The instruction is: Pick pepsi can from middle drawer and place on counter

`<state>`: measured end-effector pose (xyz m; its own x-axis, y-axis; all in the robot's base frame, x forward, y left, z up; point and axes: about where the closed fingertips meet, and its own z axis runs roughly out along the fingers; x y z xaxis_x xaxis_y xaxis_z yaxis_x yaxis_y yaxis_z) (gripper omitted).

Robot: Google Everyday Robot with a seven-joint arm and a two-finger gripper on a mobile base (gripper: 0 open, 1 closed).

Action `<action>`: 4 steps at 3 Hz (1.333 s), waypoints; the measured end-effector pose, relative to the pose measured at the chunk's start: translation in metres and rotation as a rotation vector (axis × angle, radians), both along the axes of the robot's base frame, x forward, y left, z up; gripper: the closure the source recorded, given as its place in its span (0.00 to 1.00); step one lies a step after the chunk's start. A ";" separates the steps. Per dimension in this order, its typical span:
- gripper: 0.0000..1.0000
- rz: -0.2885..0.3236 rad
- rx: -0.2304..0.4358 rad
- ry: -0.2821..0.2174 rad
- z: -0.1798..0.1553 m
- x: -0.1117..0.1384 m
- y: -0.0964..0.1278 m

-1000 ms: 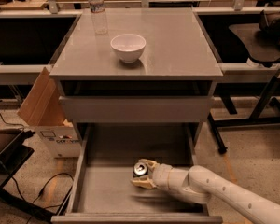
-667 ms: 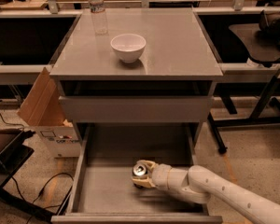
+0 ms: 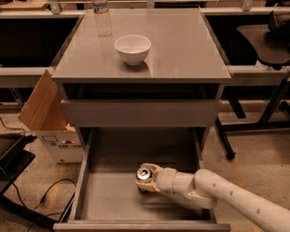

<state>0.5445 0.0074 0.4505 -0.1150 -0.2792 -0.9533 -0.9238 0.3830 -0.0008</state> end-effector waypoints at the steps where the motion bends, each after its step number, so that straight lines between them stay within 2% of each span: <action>1: 1.00 -0.009 0.040 0.004 0.064 -0.010 0.004; 3: 1.00 0.039 0.092 -0.029 0.275 -0.016 -0.011; 4: 1.00 0.054 0.067 -0.050 0.377 -0.003 -0.018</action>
Offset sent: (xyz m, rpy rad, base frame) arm -0.0251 -0.0148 0.3633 0.1087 -0.0793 0.1222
